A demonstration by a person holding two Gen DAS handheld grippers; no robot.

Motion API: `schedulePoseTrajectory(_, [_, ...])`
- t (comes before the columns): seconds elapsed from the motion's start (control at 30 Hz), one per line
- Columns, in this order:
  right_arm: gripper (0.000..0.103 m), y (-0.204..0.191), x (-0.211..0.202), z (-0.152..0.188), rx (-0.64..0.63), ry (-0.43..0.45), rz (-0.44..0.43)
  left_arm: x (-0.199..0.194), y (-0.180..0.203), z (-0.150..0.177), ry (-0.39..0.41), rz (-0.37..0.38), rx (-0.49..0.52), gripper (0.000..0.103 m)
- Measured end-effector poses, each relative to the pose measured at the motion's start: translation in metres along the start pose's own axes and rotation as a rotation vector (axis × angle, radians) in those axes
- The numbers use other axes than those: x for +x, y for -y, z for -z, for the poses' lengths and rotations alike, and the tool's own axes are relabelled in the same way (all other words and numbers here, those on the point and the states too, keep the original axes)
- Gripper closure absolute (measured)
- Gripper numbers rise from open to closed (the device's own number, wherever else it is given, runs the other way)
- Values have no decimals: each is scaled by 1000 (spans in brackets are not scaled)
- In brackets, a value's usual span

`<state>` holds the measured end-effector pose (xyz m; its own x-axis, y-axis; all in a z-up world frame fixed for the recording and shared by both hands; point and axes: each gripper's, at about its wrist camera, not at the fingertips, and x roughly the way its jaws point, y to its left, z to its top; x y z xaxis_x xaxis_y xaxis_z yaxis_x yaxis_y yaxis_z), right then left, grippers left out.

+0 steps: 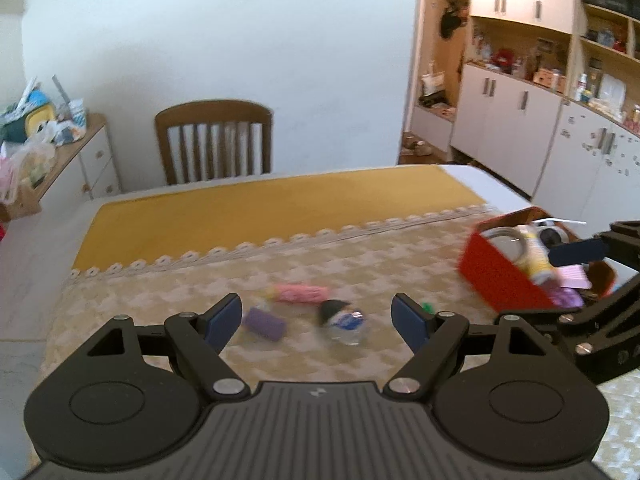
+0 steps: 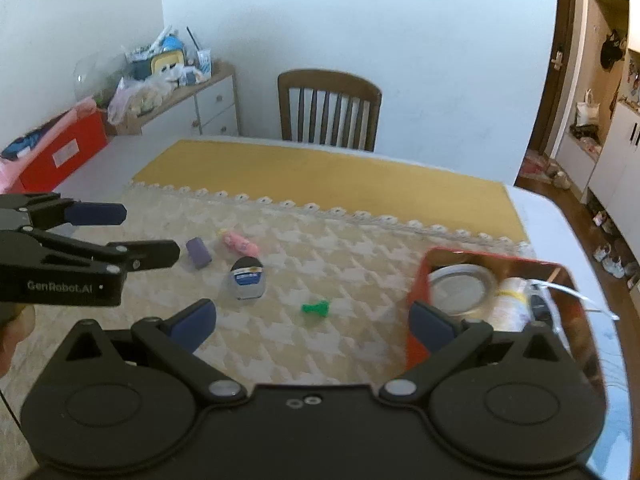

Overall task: Organize rigid objects
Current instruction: 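Withdraw both grippers from the tin toward the remaining items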

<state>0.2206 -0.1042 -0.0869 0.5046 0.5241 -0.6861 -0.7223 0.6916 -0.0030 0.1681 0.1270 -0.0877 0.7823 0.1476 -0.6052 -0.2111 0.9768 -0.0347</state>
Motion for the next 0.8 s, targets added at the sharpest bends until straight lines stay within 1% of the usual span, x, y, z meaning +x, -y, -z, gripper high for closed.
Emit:
schedulePoseTrajectory(0.1, [1, -8, 18, 0, -18, -21, 7, 19, -17, 4, -28, -8, -19, 21])
schedulePoseTrajectory(0.2, [3, -10, 34, 1, -27, -48, 22, 37, -27, 9, -47, -21, -17, 21])
schedulePoseTrajectory(0.27, [4, -8, 44, 1, -14, -63, 32, 49, -32, 11, -56, -27, -18, 21])
schedulePoseTrajectory(0.37, [9, -2, 59, 3, 17, -87, 38, 64, -38, 16, -70, -14, -18, 21])
schedulePoseTrajectory(0.47, [16, 2, 73, 5, 32, -108, 49, 78, -39, 19, -83, -10, -1, 21])
schedulePoseTrajectory(0.5, [21, 3, 77, 6, 33, -115, 52, 81, -38, 20, -83, -7, 5, 21])
schedulePoseTrajectory(0.67, [29, 0, 94, 6, 18, -135, 56, 95, -38, 22, -85, -7, 13, 21])
schedulePoseTrajectory(0.8, [37, -1, 102, 5, 10, -146, 46, 105, -39, 23, -87, -8, 15, 21])
